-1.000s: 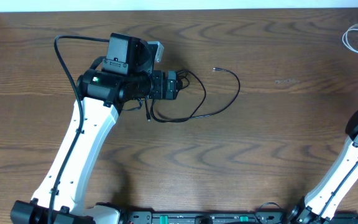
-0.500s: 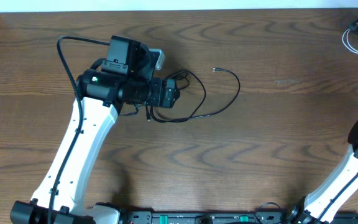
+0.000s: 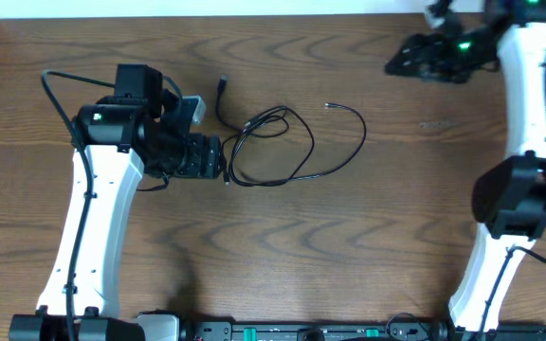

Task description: Untangle cables

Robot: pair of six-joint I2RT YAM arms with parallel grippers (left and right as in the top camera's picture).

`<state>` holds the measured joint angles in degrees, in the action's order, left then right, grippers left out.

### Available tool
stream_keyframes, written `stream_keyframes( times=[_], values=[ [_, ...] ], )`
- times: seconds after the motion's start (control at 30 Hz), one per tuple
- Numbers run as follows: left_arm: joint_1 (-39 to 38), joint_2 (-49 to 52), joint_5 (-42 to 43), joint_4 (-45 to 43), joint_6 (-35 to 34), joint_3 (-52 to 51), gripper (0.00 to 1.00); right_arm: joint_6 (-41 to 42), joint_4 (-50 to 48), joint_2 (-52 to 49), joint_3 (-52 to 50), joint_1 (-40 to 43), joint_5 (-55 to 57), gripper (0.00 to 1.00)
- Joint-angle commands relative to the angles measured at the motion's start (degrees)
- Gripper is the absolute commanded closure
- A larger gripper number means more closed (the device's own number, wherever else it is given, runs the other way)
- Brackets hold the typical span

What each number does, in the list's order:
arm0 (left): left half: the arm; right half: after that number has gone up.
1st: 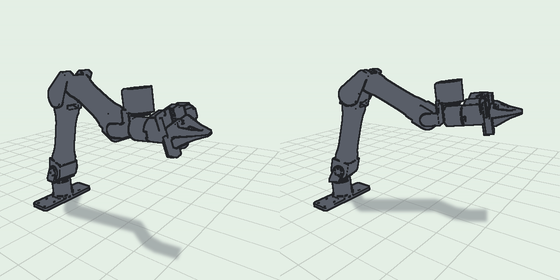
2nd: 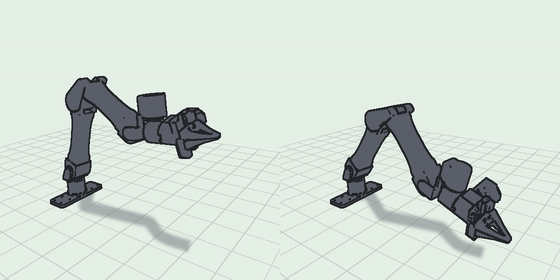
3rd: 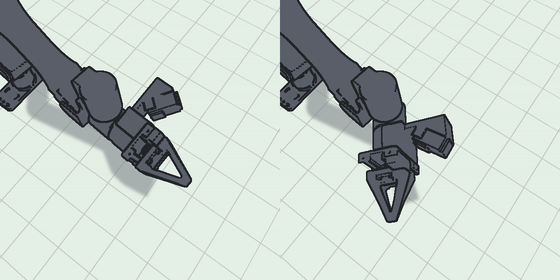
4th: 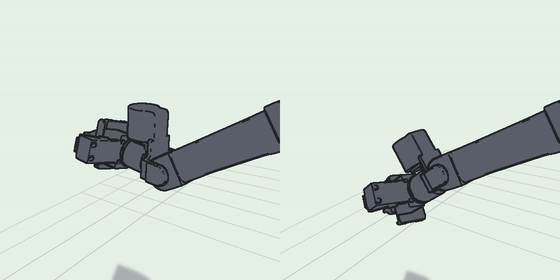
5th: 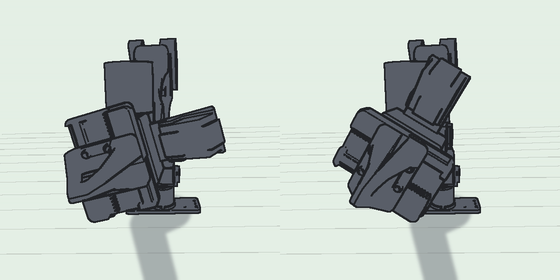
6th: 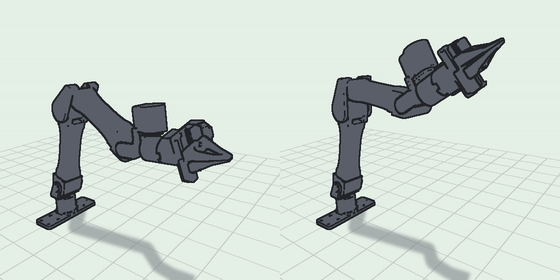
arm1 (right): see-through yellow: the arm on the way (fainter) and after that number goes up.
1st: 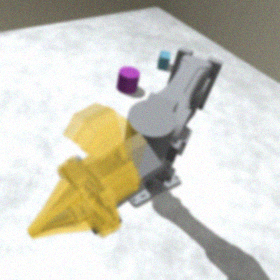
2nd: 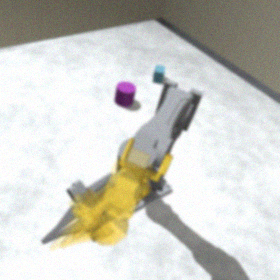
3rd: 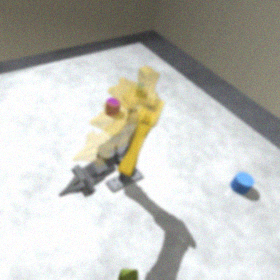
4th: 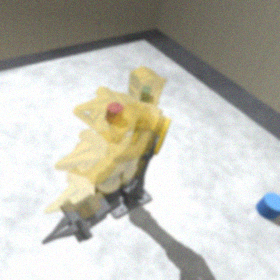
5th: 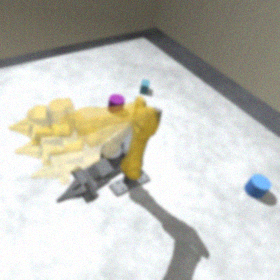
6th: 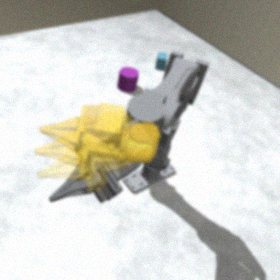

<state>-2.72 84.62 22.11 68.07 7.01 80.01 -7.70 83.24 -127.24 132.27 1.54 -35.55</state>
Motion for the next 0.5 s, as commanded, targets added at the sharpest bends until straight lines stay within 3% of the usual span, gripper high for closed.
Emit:
stream_keyframes(
  times=[0.0,0.1,0.3,0.47],
  values=[
    [0.13,-0.37,-0.07,-2.25,3.69,-4.72,0.22,0.90,-0.35,-0.50,-0.33,-3.08,7.21,0.01],
    [0.13,-0.37,3.56,-9.84,3.67,-9.94,0.23,0.90,-0.31,-0.50,-0.33,-4.87,7.19,0.01],
    [0.13,-0.28,5.14,-24.87,0.42,-17.70,0.38,1.49,0.85,-0.50,-0.33,-5.11,7.67,0.01],
    [-0.42,-0.11,5.95,-29.35,0.42,-20.06,0.42,1.90,1.18,-0.50,-0.33,-5.14,8.66,0.01]
  ],
)
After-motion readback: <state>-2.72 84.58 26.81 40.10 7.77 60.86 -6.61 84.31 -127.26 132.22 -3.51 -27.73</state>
